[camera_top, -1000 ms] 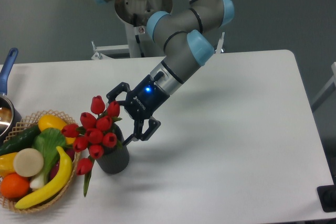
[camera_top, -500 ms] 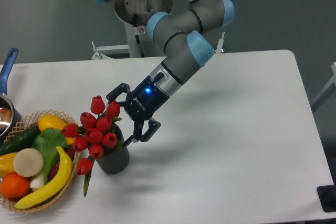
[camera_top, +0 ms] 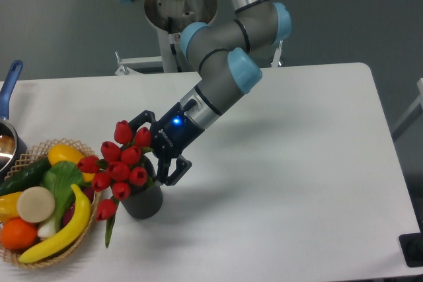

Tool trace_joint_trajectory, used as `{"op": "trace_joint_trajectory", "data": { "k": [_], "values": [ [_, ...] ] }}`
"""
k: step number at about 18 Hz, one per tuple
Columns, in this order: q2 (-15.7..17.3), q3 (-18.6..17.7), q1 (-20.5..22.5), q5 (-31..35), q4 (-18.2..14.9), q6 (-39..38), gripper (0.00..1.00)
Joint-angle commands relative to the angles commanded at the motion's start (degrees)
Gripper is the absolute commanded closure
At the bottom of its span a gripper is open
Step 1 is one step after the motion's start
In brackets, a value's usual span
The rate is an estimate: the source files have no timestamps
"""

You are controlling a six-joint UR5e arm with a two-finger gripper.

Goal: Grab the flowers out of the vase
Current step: 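Close the gripper on the tulip stems and begin lifting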

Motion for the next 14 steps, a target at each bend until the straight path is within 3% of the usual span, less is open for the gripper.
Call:
{"op": "trace_joint_trajectory", "data": {
  "k": [1, 3, 5, 8, 14],
  "values": [
    [-0.3, 0.1, -0.1, 0.0, 0.1, 0.0, 0.15],
    [-0.4, 0.4, -0.1, 0.0, 0.1, 1.0, 0.24],
    [-0.5, 0.4, -0.1, 0.0, 0.1, 1.5, 0.41],
    [-0.6, 1.0, 0.0, 0.0, 0.1, 1.5, 0.55],
    [-0.3, 1.7, 0.4, -0.4, 0.0, 1.4, 0.61]
  ]
}}
